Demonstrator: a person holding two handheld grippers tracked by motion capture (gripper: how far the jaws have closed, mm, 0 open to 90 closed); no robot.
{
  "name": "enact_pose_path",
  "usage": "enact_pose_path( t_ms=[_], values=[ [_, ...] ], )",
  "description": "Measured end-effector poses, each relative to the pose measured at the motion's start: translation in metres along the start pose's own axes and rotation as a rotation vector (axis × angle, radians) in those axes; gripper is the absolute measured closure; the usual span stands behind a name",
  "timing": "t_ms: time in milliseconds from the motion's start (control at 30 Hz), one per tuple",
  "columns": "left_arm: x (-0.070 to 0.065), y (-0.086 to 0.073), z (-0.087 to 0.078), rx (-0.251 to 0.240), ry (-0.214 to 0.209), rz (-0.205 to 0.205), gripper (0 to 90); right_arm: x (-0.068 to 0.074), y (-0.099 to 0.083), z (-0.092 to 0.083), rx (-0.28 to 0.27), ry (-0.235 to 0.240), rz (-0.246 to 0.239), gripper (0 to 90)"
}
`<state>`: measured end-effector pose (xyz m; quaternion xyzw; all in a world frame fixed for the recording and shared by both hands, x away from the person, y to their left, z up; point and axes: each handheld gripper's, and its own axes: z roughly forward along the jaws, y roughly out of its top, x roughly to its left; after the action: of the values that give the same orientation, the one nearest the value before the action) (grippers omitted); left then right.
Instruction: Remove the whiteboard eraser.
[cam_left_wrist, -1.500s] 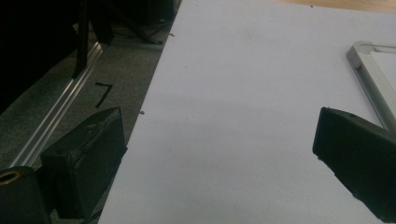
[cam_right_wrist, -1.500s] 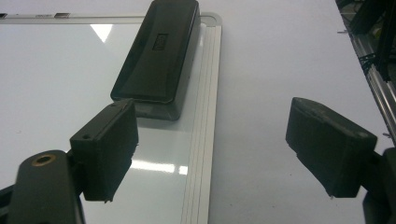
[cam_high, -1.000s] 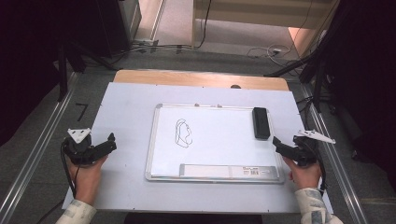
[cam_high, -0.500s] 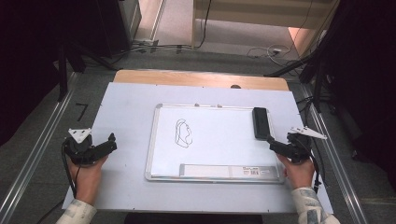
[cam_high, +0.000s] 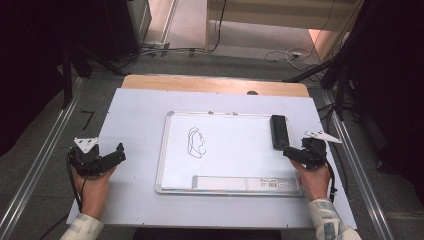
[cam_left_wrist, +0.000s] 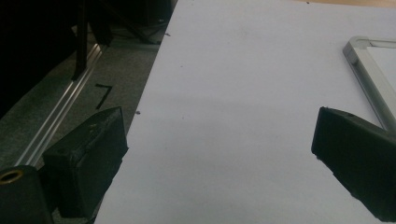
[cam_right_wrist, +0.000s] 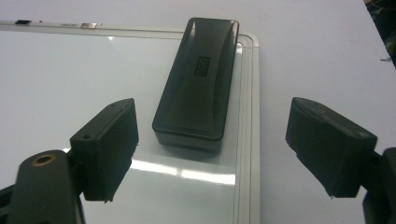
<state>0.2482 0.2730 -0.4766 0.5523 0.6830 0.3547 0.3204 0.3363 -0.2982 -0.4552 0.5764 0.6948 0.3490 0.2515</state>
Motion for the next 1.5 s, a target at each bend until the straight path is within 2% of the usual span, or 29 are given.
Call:
enact_pose_path(
  t_ms=[800,1267,1500],
  values=[
    [0.001,0.000,0.001,0.003,-0.003,-0.015,4.0,0.007,0.015,0.023,0.001,-0.003,0.005,15.7],
    [0.001,-0.001,0.002,0.007,-0.002,-0.015,4.0,0.015,0.030,0.043,-0.005,-0.023,0.007,16.3],
    [0.002,-0.001,0.003,0.009,-0.005,-0.018,4.0,0.016,0.035,0.053,0.014,-0.045,0.010,17.4]
  ],
)
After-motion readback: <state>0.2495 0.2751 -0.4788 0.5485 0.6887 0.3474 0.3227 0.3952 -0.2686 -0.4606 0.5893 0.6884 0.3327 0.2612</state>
